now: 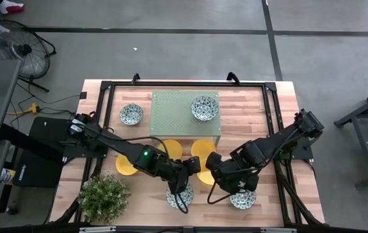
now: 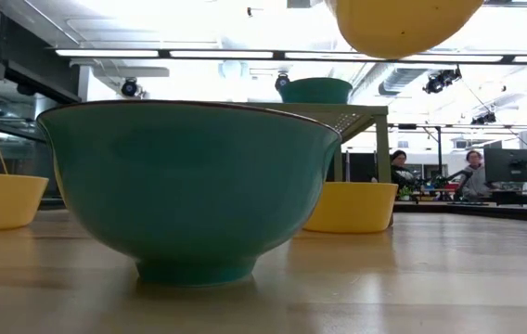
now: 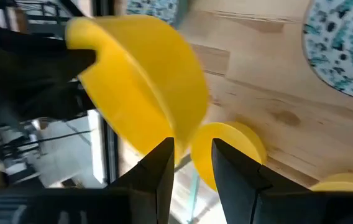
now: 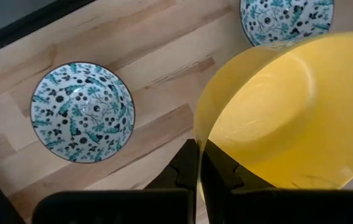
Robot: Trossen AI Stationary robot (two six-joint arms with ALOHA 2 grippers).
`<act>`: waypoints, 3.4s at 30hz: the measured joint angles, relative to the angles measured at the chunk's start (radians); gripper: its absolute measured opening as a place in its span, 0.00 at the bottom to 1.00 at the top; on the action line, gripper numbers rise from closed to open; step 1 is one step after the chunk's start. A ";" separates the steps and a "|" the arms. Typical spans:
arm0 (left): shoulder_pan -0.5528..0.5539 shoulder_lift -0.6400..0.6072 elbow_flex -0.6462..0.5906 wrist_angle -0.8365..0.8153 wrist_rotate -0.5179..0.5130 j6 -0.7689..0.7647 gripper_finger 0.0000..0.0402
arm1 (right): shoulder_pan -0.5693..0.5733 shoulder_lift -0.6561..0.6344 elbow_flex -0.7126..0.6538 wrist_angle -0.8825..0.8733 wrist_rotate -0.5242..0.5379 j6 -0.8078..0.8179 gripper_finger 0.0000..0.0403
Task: Pick & Place Mini bowls
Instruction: Put the yellow bowl on the shelf
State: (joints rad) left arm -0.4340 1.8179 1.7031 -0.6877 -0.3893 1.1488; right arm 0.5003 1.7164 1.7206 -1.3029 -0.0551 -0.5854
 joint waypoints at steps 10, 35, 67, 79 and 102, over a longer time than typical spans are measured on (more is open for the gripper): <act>0.018 -0.003 0.002 0.014 0.027 0.007 0.26 | -0.003 0.000 0.000 0.002 0.025 -0.003 0.00; 0.038 0.011 0.000 0.001 0.069 -0.005 0.26 | -0.003 0.000 0.000 0.022 0.122 -0.124 0.00; 0.055 0.014 -0.001 -0.036 0.078 -0.031 0.00 | -0.017 -0.005 0.002 0.051 0.197 -0.021 0.19; 0.056 0.009 0.004 -0.081 -0.021 -0.112 0.00 | -0.007 -0.062 -0.002 0.050 0.446 0.122 0.54; 0.219 0.009 0.328 -0.880 0.032 -0.692 0.00 | -0.054 -0.233 -0.002 -0.148 0.572 1.166 0.53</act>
State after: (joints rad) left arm -0.2150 1.8271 2.0315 -1.5675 -0.3576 0.4565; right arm 0.4460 1.4834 1.7190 -1.4505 0.5172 0.5808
